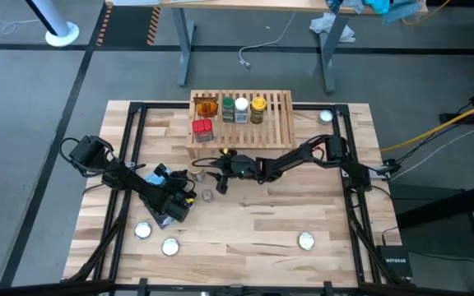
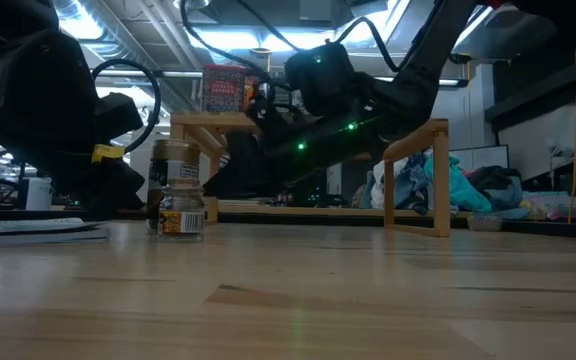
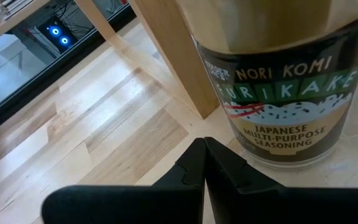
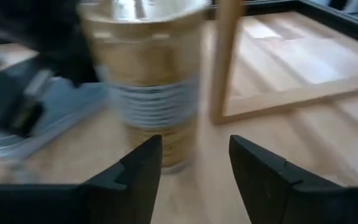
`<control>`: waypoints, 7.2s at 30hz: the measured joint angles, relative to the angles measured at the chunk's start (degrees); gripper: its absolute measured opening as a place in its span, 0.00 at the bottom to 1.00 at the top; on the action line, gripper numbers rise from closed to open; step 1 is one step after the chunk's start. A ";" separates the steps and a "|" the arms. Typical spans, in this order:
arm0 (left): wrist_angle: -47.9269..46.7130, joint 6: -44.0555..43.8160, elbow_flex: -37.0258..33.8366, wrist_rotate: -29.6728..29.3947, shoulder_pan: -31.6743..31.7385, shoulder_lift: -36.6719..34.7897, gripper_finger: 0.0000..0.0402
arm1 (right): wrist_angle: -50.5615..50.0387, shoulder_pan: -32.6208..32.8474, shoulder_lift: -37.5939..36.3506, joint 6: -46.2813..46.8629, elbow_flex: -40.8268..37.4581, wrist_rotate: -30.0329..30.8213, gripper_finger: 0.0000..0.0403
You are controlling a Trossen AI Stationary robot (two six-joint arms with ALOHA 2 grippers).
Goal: Shelf spices
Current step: Put the brown seasoning bottle on the shelf
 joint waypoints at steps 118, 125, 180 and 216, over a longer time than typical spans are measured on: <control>13.49 22.91 -0.17 -2.44 4.96 -2.32 0.00 | -5.47 3.01 0.04 -3.27 4.79 2.27 0.61; 16.03 24.73 -0.26 -2.38 4.79 -2.29 0.00 | -5.35 3.04 0.01 -3.23 4.70 2.44 0.61; 25.86 35.01 0.22 -1.03 4.11 -2.32 0.00 | -4.74 2.95 0.02 1.54 5.09 0.27 0.80; 19.86 32.78 0.00 -1.14 4.15 -2.32 0.00 | -6.35 2.99 0.00 1.54 4.83 -0.97 0.73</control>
